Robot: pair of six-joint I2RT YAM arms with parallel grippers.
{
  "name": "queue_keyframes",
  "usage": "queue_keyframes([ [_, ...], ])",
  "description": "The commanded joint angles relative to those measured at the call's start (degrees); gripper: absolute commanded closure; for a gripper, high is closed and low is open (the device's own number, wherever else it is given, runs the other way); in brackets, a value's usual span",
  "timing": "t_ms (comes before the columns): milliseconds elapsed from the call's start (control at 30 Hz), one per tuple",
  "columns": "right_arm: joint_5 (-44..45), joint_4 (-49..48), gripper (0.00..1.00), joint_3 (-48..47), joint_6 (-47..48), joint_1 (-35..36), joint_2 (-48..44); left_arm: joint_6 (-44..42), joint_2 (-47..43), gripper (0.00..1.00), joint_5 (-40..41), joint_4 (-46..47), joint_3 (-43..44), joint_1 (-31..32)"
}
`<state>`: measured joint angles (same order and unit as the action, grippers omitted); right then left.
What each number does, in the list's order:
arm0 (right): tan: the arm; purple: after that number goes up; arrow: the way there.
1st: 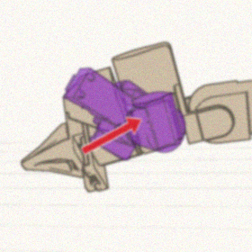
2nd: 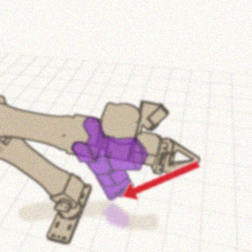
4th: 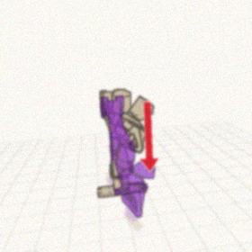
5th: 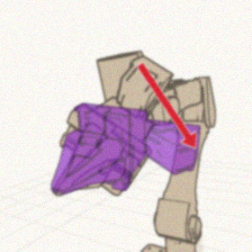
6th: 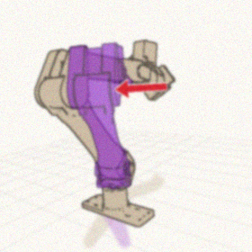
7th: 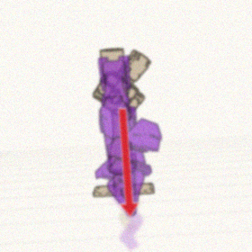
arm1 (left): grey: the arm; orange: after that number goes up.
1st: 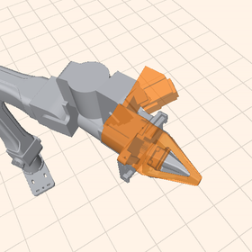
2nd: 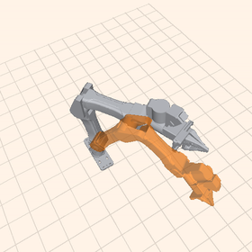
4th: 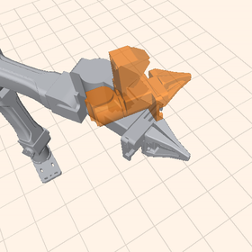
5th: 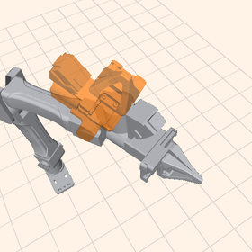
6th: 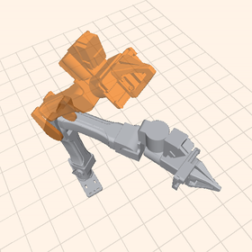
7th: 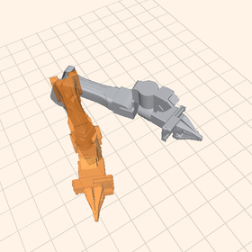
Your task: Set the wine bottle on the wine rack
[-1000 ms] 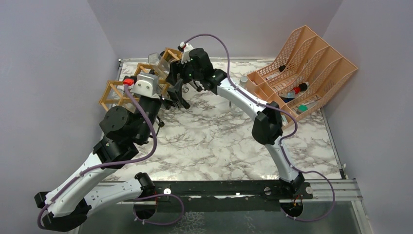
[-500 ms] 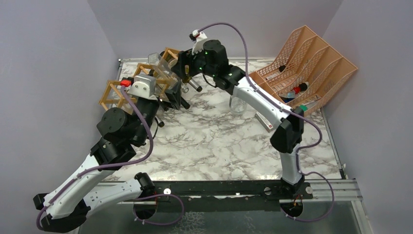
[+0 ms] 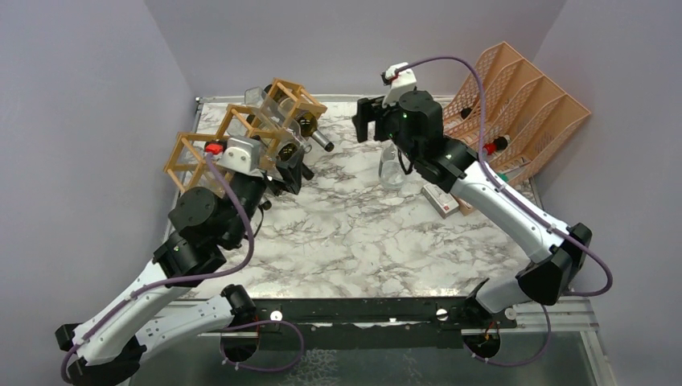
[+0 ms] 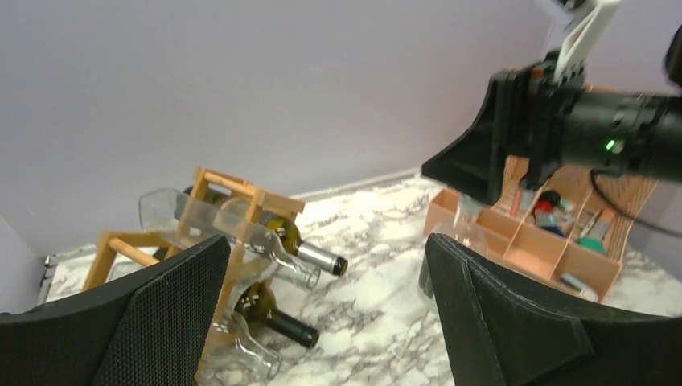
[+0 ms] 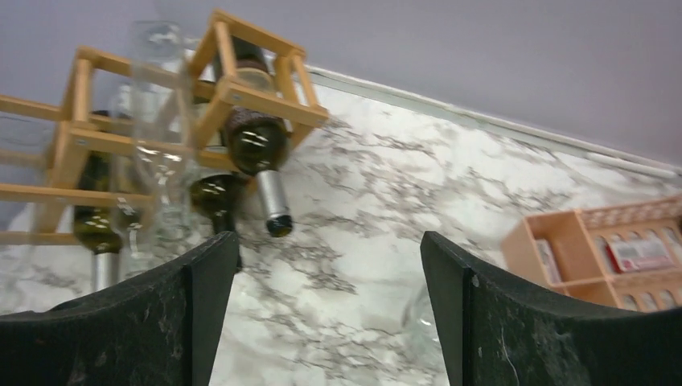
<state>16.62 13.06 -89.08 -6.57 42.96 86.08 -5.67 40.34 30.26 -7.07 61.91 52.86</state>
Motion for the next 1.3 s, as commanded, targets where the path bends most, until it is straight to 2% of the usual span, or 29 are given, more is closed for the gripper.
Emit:
queue_keyframes([
  [0, 7.4, 4.2, 0.12, 5.2, 1.5, -2.7, -3.7, 2.6, 0.4, 0.01, -1.4, 0.3, -4.4, 0.0],
  [167, 3.3, 6.0, 0.11, 8.6, -0.7, -6.6, -3.5, 3.1, 2.5, 0.01, -2.6, 0.5, -6.1, 0.0],
  [367, 1.3, 10.1, 0.13, 6.0, -1.5, -9.8, 3.2, 3.7, 3.7, 0.01, -1.8, 0.9, -6.5, 0.0],
  [500, 0.1, 10.9, 0.18, 4.5, -2.0, -11.3, 6.2, 4.2, 3.8, 0.01, -2.3, 1.1, -7.5, 0.0],
  [700, 2.9, 8.7, 0.33, 3.8, -0.3, -11.8, 9.4, 5.5, 3.9, 0.01, -2.5, 0.8, -8.5, 0.0],
  [800, 2.6, 8.2, 0.43, 2.8, 0.4, -11.8, 10.6, 6.0, 4.0, 0.01, -3.1, 0.6, -8.6, 0.0],
  [967, 1.3, 7.2, 0.54, 2.3, 1.2, -11.9, 11.9, 6.7, 3.9, 0.01, -3.2, 0.0, -8.7, 0.0],
  [1033, 0.5, 7.1, 0.53, 2.1, 1.5, -11.9, 12.3, 6.9, 3.8, 0.01, -3.3, -0.1, -8.9, 0.0],
  [1133, -0.3, 7.2, 0.44, 1.8, 0.9, -11.9, 12.6, 7.3, 3.7, 0.01, -3.3, -0.3, -9.1, 0.0],
  [1267, -1.1, 7.5, 0.42, 2.1, -0.4, -12.2, 12.6, 7.5, 3.7, 0.01, -3.5, -0.2, -9.3, 0.0],
])
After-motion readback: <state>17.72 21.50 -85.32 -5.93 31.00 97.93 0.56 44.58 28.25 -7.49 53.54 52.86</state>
